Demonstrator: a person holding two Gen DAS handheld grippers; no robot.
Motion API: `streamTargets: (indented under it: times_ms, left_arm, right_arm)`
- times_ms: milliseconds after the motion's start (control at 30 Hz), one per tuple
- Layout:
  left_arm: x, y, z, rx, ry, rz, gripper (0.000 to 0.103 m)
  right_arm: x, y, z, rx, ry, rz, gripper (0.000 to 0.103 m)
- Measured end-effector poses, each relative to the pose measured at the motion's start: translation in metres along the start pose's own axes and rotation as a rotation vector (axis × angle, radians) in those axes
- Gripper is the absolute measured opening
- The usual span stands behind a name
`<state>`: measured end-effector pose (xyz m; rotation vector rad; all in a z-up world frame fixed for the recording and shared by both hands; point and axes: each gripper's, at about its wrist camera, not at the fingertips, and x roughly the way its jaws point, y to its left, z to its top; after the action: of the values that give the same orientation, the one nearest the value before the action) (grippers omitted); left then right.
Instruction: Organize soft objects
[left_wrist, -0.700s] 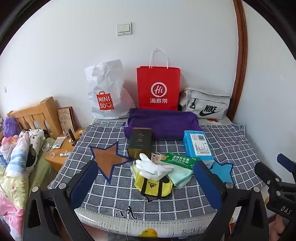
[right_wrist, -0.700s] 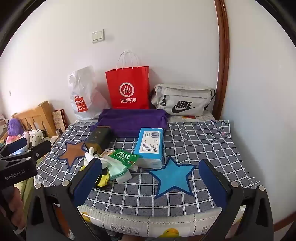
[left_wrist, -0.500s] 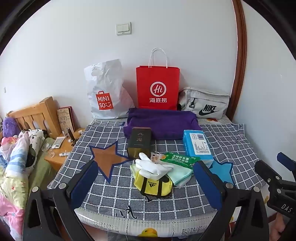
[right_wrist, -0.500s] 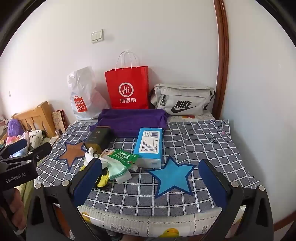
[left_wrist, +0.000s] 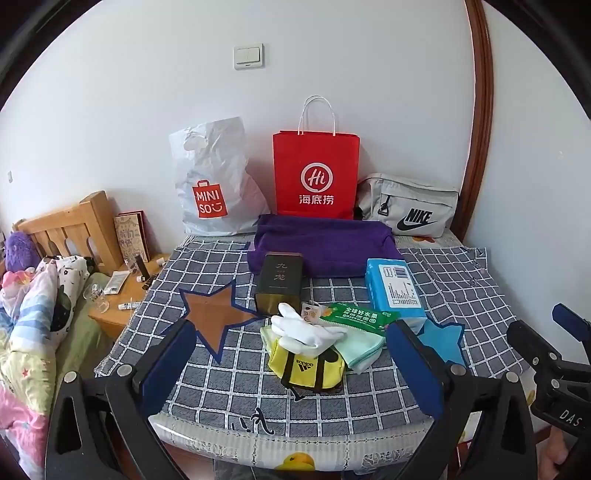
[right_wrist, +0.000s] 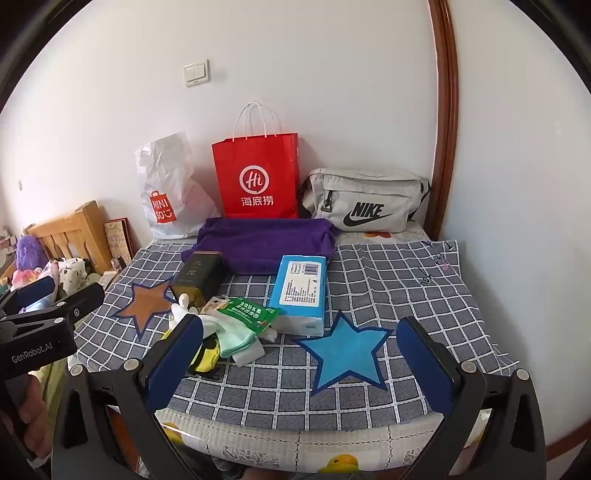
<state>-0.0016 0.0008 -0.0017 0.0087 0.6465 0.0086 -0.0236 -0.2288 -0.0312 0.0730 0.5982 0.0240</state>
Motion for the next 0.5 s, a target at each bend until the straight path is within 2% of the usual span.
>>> streamTargets:
  times_ms: [500]
  left_arm:
    - [-0.0002, -0.0003, -0.0035, 0.005, 0.0, 0.002, 0.103]
  right_arm:
    - [-0.002, 0.0033, 0.0004, -0.008, -0.003, 0.001, 0.103]
